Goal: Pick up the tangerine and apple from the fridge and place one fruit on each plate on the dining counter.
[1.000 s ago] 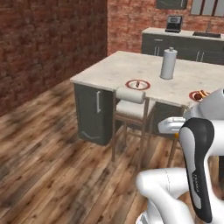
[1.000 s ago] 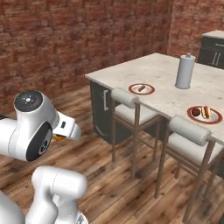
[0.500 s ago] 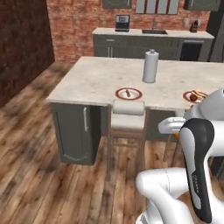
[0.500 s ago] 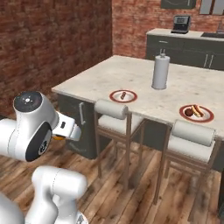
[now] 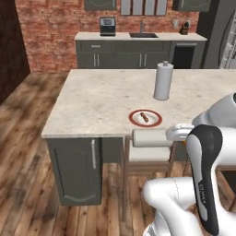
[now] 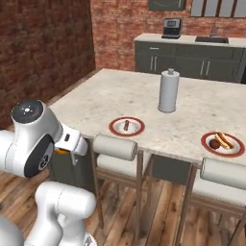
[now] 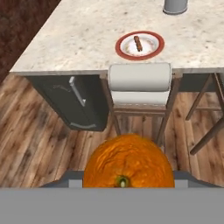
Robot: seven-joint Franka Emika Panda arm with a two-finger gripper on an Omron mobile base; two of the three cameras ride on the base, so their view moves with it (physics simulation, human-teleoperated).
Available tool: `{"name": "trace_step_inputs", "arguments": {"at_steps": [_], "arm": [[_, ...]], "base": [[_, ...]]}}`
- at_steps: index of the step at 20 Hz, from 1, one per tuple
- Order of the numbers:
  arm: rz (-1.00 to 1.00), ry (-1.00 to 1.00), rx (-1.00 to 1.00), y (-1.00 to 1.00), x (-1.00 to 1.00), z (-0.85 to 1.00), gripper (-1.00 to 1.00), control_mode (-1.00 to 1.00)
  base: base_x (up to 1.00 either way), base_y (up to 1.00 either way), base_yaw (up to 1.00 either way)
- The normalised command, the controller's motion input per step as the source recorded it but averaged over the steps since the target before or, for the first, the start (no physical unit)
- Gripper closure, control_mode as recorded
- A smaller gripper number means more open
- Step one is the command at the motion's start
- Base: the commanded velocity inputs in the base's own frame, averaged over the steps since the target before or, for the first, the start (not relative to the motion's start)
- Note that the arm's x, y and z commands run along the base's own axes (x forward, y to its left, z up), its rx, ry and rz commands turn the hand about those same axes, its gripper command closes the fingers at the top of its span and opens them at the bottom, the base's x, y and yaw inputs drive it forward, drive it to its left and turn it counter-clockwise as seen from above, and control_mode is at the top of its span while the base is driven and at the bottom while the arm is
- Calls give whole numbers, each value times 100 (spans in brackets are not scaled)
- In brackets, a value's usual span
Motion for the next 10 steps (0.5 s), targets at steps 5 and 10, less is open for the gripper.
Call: {"name": "trace_step_inputs", "arguments": {"at_steps": [5, 10], "arm": [[0, 0, 0, 0, 0, 0, 100, 100], [0, 0, 0, 0, 0, 0, 100, 100]], "base": [[56, 0, -30], [51, 35, -34]]}}
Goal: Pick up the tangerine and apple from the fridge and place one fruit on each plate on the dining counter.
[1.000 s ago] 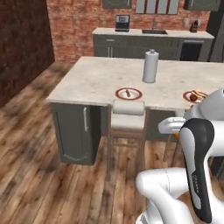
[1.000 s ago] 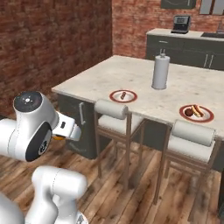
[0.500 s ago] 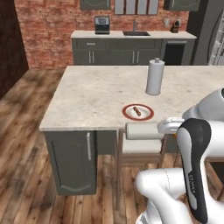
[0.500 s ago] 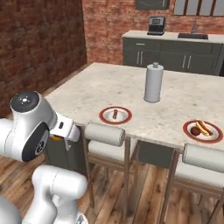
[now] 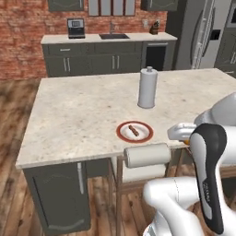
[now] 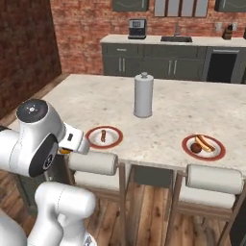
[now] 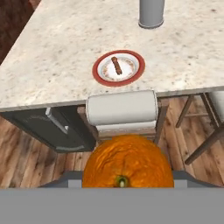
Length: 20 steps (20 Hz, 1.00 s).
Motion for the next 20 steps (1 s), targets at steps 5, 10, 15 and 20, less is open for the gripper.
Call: {"name": "trace_step_inputs", "arguments": {"at_steps": [5, 10, 15, 20], "arm": [[0, 0, 0, 0, 0, 0, 100, 100], [0, 0, 0, 0, 0, 0, 100, 100], [0, 0, 0, 0, 0, 0, 100, 100], [0, 2, 0, 1, 10, 0, 100, -100]], "base": [[67, 54, -25], [27, 37, -11], [0, 0, 0], [2, 0, 0]]}}
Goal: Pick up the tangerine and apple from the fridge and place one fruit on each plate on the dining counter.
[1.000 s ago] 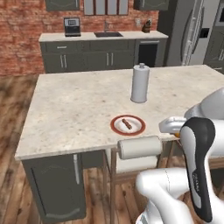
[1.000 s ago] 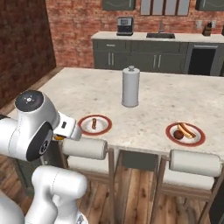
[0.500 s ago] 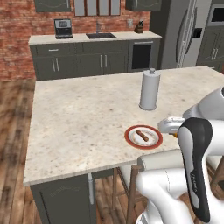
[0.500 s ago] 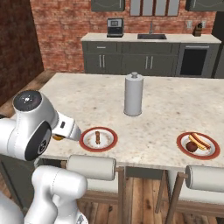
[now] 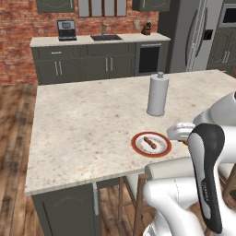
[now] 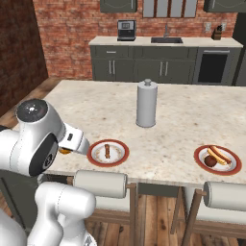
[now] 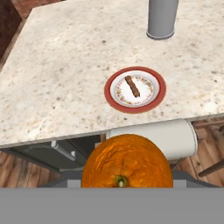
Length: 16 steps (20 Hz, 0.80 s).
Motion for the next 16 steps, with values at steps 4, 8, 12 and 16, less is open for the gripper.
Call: {"name": "trace_step_inputs", "arguments": {"at_steps": [4, 8, 12, 16], "arm": [[0, 39, -3, 20, 99, 1, 100, -100], [2, 49, -1, 4, 100, 0, 100, -100], [7, 37, -1, 0, 100, -28, 100, -100], [1, 32, -2, -10, 100, -83, 100, -100]], "base": [[0, 0, 0], [0, 0, 0], [0, 0, 0], [0, 0, 0]]}}
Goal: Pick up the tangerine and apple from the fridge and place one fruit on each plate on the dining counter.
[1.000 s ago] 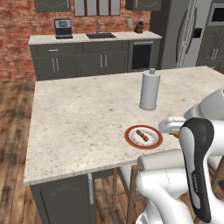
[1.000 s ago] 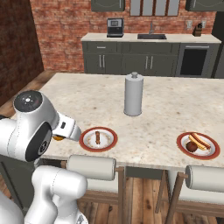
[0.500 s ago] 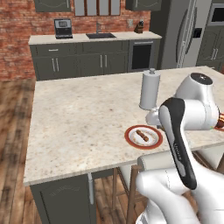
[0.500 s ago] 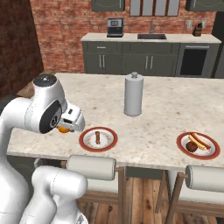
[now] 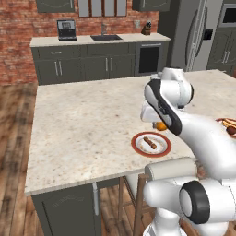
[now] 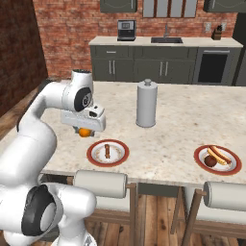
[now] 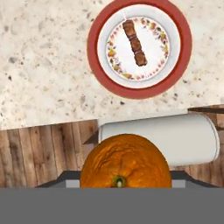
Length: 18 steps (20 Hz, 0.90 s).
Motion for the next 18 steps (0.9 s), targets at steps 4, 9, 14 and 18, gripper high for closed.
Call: {"name": "trace_step_inputs", "arguments": {"at_steps": [4, 9, 14, 18], "arm": [[0, 15, -3, -8, 100, -98, 100, -100], [0, -2, 0, 0, 92, -78, 100, -100], [0, -6, 0, 7, 60, -43, 100, -100], [0, -17, -3, 13, 29, -51, 100, -100]], "base": [[0, 0, 0], [0, 0, 0], [0, 0, 0], [0, 0, 0]]}}
